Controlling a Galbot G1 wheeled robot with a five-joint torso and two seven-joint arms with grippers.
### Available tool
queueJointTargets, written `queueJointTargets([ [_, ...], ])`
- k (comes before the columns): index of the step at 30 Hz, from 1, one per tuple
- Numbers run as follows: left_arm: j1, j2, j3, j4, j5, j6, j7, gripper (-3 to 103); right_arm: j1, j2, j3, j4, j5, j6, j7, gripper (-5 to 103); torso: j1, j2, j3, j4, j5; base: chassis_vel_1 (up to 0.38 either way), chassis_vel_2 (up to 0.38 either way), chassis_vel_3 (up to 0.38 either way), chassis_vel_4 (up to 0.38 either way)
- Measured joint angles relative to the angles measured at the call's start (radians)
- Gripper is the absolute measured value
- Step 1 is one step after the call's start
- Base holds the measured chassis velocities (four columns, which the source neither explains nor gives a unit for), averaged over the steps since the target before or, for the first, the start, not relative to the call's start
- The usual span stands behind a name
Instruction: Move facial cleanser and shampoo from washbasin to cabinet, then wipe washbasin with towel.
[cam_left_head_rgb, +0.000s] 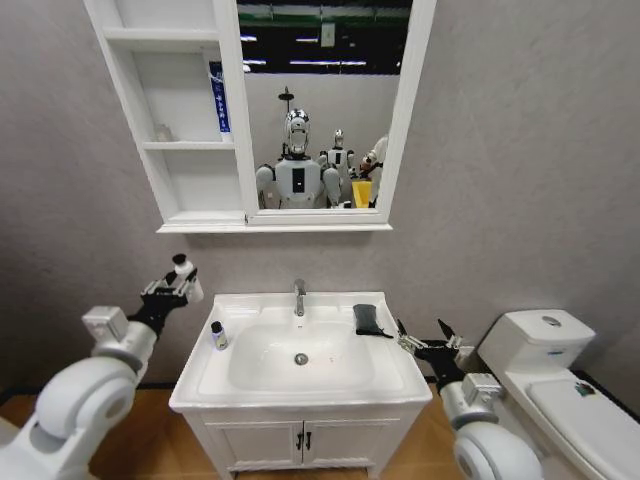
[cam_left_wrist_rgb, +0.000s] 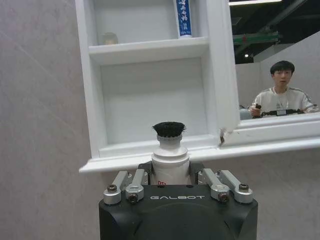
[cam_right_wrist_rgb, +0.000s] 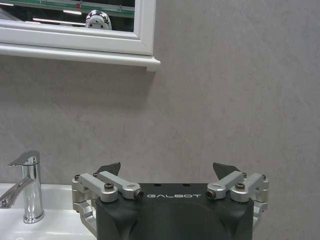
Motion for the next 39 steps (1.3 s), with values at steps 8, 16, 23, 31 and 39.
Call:
queueJointTargets([
  [8, -0.237, 0.139, 0.038, 0.156, -0.183, 0.085, -0.022, 38, 0.011, -0.025, -0.014, 0.000, 0.006, 0.000, -0.001, 100, 0.000, 0.000, 0.000, 0.0000, 0.0000, 0.000, 0.000, 0.000, 0.000],
  [16, -0.430, 0.210, 0.113, 0.293, -0.262, 0.114, 0.042, 38, 0.008, -0.036, -0.019, -0.001, 0.004, 0.000, -0.004, 100, 0.000, 0.000, 0.000, 0.0009, 0.0001, 0.000, 0.000, 0.000, 0.000],
  [23, -0.672, 0.134, 0.352, 0.330, -0.332, 0.141, -0.031, 38, 0.003, -0.031, -0.013, 0.001, -0.009, -0.001, -0.003, 100, 0.000, 0.000, 0.000, 0.0003, 0.0002, 0.000, 0.000, 0.000, 0.000],
  [31, -0.818, 0.049, 0.475, 0.457, -0.264, 0.138, -0.025, 38, -0.007, -0.033, 0.010, 0.009, -0.003, -0.001, 0.003, 100, 0.000, 0.000, 0.000, 0.0004, 0.0002, 0.000, 0.000, 0.000, 0.000],
  [39, -0.937, -0.022, 0.548, 0.638, -0.150, 0.132, 0.048, 38, -0.005, -0.022, 0.016, 0.009, -0.004, -0.003, 0.011, 100, 0.000, 0.000, 0.000, 0.0006, 0.0002, 0.000, 0.000, 0.000, 0.000],
])
